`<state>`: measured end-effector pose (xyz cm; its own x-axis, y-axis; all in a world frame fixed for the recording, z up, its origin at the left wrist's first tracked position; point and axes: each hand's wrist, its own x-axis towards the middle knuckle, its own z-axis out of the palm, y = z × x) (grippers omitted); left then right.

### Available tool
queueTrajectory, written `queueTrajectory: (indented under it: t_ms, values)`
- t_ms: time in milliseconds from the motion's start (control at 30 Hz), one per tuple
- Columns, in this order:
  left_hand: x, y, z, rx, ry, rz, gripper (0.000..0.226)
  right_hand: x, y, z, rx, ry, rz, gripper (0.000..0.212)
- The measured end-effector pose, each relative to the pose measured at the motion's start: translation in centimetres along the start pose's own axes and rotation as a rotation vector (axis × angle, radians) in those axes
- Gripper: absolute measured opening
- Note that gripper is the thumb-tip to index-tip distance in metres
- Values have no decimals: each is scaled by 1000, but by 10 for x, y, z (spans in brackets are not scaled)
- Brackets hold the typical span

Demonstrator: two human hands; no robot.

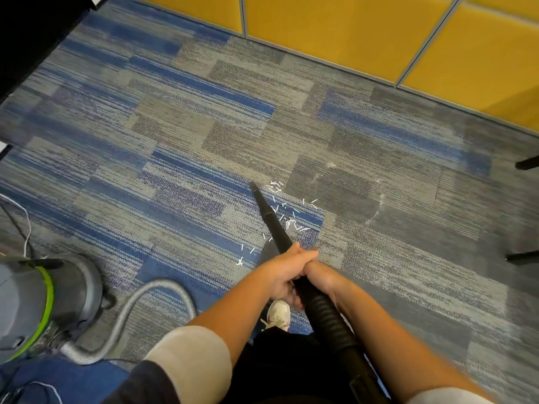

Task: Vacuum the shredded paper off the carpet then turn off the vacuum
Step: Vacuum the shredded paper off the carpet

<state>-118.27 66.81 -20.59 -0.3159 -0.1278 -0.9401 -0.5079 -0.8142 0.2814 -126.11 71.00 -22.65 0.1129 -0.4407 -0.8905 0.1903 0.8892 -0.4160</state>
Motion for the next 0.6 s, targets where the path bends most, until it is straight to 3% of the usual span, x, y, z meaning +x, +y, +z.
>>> queueTrajectory:
  t_ms: [100,167,300,467,600]
  values:
    - [3,-8,-3,64,62,-13,24,1,3,10,17,-15,-27,53]
    - [8,-13,-3,62,91,-25,44,3,5,8,6,7,-18,66]
    - [10,-8,10,61,107,-4,56,2,6,-5,15,58,-4,71]
    - [10,1,28,59,108,-24,22,-13,2,-17,61,81,-18,72]
    - [7,-3,31,58,97,-58,34,-13,11,-19,70,88,-27,70]
